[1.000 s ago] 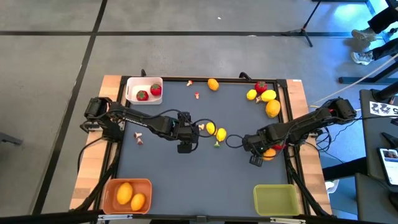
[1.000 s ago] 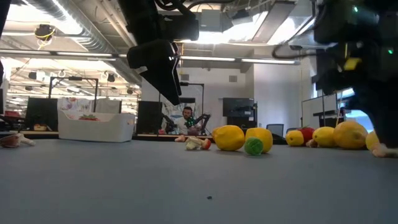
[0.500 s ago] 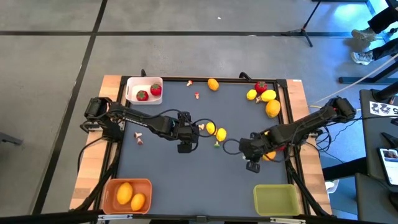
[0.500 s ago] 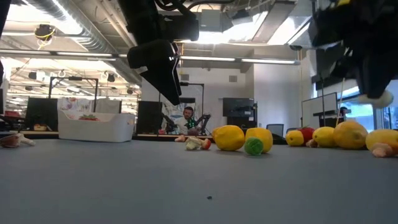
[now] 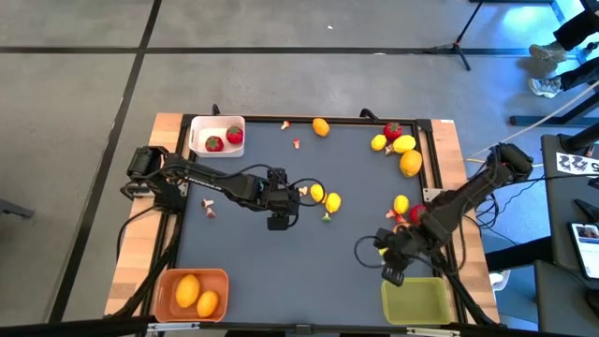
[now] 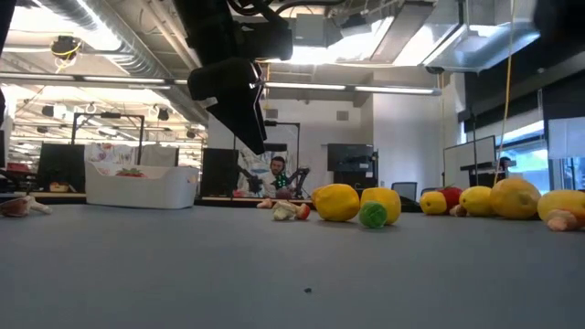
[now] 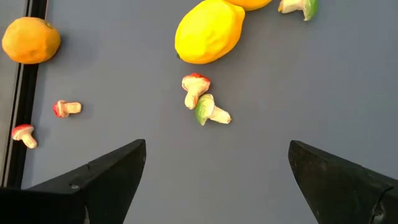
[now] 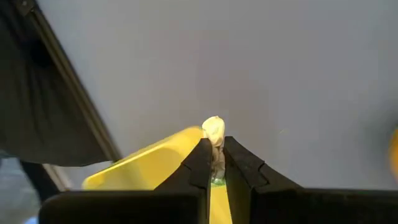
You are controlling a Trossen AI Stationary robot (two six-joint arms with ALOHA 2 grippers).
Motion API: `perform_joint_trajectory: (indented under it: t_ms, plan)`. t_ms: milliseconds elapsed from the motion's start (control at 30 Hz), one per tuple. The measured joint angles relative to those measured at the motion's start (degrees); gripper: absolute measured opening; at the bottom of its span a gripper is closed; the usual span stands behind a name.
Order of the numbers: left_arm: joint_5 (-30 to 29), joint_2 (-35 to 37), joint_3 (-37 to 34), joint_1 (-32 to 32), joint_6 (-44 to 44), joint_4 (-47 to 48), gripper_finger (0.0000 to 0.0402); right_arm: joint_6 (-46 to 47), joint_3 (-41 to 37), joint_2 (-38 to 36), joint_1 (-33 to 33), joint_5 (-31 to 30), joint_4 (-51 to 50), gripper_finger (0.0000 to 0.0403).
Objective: Sort produce into baskets
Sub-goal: Put the green mushroom into the yellow bin
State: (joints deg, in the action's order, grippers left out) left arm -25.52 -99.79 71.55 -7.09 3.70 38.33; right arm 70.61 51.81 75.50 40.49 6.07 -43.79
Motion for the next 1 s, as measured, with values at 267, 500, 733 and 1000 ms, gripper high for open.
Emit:
perform_joint_trajectory:
  t_ms: [267, 500, 733, 1000]
  plan:
    - [0.0, 0.0, 0.0, 0.0, -0.2, 0.0, 0.039, 17.2, 0.0, 0.0, 7.4, -0.4, 0.5, 0.0026]
    - [0.0, 0.0, 0.0, 0.0, -2.7, -0.4, 0.039, 33.2, 0.0, 0.0, 15.5, -4.1, 3.9, 0.0026]
    - [0.0, 0.0, 0.0, 0.0, -4.8, -0.8, 0.039, 45.3, 0.0, 3.0, 23.1, -5.5, 6.0, 0.0026]
    - [0.0, 0.0, 0.0, 0.0, -5.3, -1.6, 0.039, 48.4, 0.0, 7.2, 26.2, -3.2, 1.4, 0.0027]
